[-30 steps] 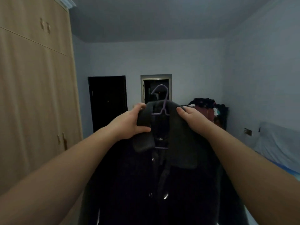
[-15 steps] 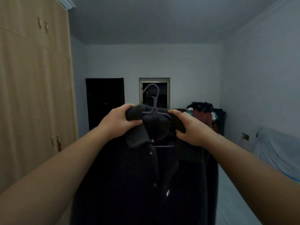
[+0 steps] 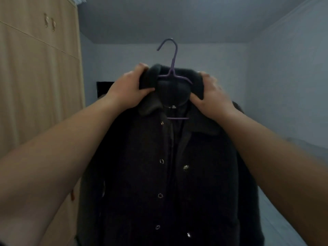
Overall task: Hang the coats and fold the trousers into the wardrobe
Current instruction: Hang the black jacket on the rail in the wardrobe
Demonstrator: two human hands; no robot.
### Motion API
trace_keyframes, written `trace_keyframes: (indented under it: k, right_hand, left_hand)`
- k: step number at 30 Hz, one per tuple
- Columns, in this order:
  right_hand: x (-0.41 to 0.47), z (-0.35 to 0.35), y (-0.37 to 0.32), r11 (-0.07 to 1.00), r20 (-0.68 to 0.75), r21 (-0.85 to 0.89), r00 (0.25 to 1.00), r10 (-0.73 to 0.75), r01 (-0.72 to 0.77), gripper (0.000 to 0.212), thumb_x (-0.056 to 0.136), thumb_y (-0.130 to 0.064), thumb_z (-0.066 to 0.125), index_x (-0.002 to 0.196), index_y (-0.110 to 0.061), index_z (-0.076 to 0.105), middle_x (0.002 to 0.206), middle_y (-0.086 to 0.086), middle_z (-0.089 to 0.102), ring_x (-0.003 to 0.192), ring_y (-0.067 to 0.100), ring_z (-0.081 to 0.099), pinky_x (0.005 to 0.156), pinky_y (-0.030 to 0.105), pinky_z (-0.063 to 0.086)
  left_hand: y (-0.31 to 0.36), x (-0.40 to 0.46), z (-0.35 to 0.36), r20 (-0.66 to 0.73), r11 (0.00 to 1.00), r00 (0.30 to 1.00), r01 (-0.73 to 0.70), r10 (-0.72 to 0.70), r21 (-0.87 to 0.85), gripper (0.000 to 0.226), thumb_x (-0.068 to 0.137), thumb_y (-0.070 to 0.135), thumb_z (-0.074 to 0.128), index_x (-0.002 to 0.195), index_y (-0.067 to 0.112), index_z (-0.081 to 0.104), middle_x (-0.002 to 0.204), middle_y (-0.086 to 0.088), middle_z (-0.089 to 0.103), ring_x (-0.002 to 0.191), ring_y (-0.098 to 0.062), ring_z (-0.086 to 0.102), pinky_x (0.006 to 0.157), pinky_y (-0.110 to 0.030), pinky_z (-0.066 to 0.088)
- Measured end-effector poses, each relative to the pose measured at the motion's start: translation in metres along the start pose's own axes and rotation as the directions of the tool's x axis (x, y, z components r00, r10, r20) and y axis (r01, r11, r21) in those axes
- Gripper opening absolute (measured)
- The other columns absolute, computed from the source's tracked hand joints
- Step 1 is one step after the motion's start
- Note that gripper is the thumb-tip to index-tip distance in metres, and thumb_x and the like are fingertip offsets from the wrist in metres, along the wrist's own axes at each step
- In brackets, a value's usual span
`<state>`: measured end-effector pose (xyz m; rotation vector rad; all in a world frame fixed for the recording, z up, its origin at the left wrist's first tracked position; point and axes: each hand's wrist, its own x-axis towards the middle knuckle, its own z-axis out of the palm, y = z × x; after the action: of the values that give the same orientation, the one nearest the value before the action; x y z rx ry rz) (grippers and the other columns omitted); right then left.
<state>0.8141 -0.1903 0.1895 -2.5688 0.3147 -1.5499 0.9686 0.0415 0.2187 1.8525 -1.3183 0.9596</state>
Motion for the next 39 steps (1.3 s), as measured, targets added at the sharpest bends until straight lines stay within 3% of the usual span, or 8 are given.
trace_keyframes:
  k: [6, 10, 14, 22, 27, 32, 37, 39]
  right_hand:
    - [-0.008, -0.017, 0.031, 0.934, 0.341, 0.357, 0.931, -0.129, -0.001, 0.089, 0.084, -0.042, 0.069, 0.156, -0.046, 0.016, 0.153, -0.012, 0.036, 0.139, 0.007, 0.041, 0.117, 0.033, 0.034]
    - [-0.015, -0.02, 0.048, 0.983, 0.399, 0.139, 0.902, -0.167, 0.121, 0.105, 0.075, -0.03, 0.068, 0.151, -0.058, 0.001, 0.156, -0.001, 0.04, 0.142, 0.015, 0.04, 0.119, 0.041, 0.033]
    - [-0.026, -0.007, 0.04, 0.959, 0.354, -0.15, 0.919, -0.174, 0.239, 0.119, 0.076, -0.053, 0.078, 0.155, -0.046, -0.012, 0.152, 0.006, 0.044, 0.138, 0.028, 0.043, 0.113, 0.047, 0.036]
    - [-0.026, 0.009, 0.028, 0.996, 0.147, -0.085, 0.989, 0.007, 0.005, 0.087, 0.07, -0.064, 0.078, 0.138, -0.043, 0.028, 0.12, 0.001, 0.067, 0.105, 0.031, 0.065, 0.085, 0.044, 0.052]
    - [-0.001, -0.004, 0.004, 1.0, 0.059, -0.01, 0.998, -0.021, 0.022, 0.069, 0.069, -0.066, 0.076, 0.125, -0.033, 0.05, 0.11, 0.002, 0.07, 0.098, 0.03, 0.066, 0.079, 0.039, 0.052]
    - [-0.004, -0.013, 0.007, 0.993, 0.304, 0.112, 0.953, -0.013, -0.023, 0.066, 0.075, -0.047, 0.082, 0.131, -0.04, 0.049, 0.108, -0.007, 0.063, 0.108, 0.024, 0.064, 0.09, 0.037, 0.051]
    - [-0.031, -0.016, 0.013, 0.968, 0.549, 0.246, 0.829, -0.104, -0.042, 0.103, 0.081, -0.042, 0.08, 0.15, -0.06, 0.005, 0.136, -0.01, 0.055, 0.119, 0.01, 0.059, 0.106, 0.031, 0.046]
    - [-0.037, -0.015, 0.012, 0.947, 0.565, 0.319, 0.811, -0.152, -0.045, 0.097, 0.083, -0.042, 0.078, 0.15, -0.06, 0.011, 0.138, -0.017, 0.053, 0.12, 0.002, 0.058, 0.105, 0.024, 0.046]
  left_hand:
    - [-0.029, -0.005, 0.003, -0.018, 0.995, 0.995, 0.093, -0.094, -0.022, 0.05, 0.086, 0.04, 0.071, 0.13, 0.031, 0.049, 0.119, -0.004, 0.067, 0.108, -0.027, 0.063, 0.09, -0.036, 0.049]
    - [-0.032, -0.008, 0.007, -0.013, 0.992, 0.994, 0.109, -0.111, -0.069, 0.05, 0.085, 0.042, 0.073, 0.128, 0.034, 0.051, 0.116, 0.0, 0.068, 0.105, -0.022, 0.064, 0.091, -0.036, 0.051]
    - [-0.026, -0.011, 0.015, 0.025, 0.984, 0.991, 0.131, -0.129, -0.121, 0.047, 0.082, 0.042, 0.076, 0.123, 0.036, 0.053, 0.109, 0.004, 0.069, 0.101, -0.017, 0.065, 0.091, -0.037, 0.053]
    - [-0.008, -0.014, 0.016, 0.1, 0.984, 0.992, 0.098, -0.083, -0.15, 0.049, 0.081, 0.04, 0.079, 0.121, 0.037, 0.049, 0.107, 0.008, 0.065, 0.098, -0.012, 0.064, 0.087, -0.036, 0.055]
    - [0.0, -0.017, 0.009, 0.082, 0.997, 0.996, 0.027, -0.021, -0.072, 0.056, 0.082, 0.039, 0.078, 0.127, 0.033, 0.043, 0.111, 0.004, 0.064, 0.099, -0.016, 0.063, 0.086, -0.037, 0.054]
    - [-0.009, -0.029, 0.0, 0.117, 0.998, 0.991, 0.058, -0.06, 0.023, 0.062, 0.081, 0.042, 0.077, 0.13, 0.035, 0.039, 0.117, 0.002, 0.064, 0.103, -0.019, 0.062, 0.085, -0.036, 0.05]
    - [-0.012, -0.051, 0.01, 0.149, 0.997, 0.986, 0.074, -0.074, 0.005, 0.061, 0.082, 0.04, 0.076, 0.134, 0.034, 0.043, 0.12, 0.004, 0.065, 0.106, -0.017, 0.063, 0.089, -0.036, 0.052]
    - [-0.014, -0.058, 0.009, 0.135, 0.997, 0.987, 0.08, -0.082, 0.02, 0.058, 0.082, 0.043, 0.075, 0.131, 0.036, 0.045, 0.116, 0.007, 0.065, 0.103, -0.015, 0.063, 0.087, -0.038, 0.053]
